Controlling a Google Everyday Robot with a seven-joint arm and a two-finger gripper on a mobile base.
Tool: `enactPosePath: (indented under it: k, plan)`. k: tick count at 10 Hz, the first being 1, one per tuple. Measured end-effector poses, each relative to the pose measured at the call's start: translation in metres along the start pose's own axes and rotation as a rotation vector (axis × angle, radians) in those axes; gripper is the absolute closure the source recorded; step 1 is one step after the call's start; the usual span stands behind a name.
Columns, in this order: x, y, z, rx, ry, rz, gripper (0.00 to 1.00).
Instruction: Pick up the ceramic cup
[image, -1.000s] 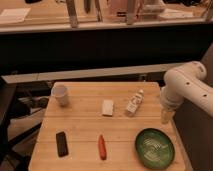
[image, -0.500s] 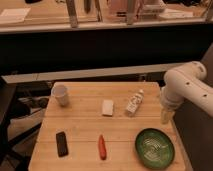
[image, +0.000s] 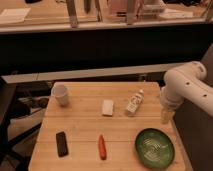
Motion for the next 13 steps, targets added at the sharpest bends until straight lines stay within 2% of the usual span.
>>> enactPosePath:
  k: [4, 5, 8, 10, 13]
  plan:
    - [0.0, 0.0, 0.0, 0.001, 0.002, -0.001, 0.2]
    - [-0.006, -0.005, -0.003, 0.012, 0.016, -0.02, 0.2]
    - [-0.048, -0.027, -0.013, 0.046, 0.052, -0.086, 0.2]
    - [-0.064, -0.034, -0.018, 0.061, 0.077, -0.129, 0.2]
    - [-0.109, -0.052, -0.027, 0.099, 0.092, -0.205, 0.2]
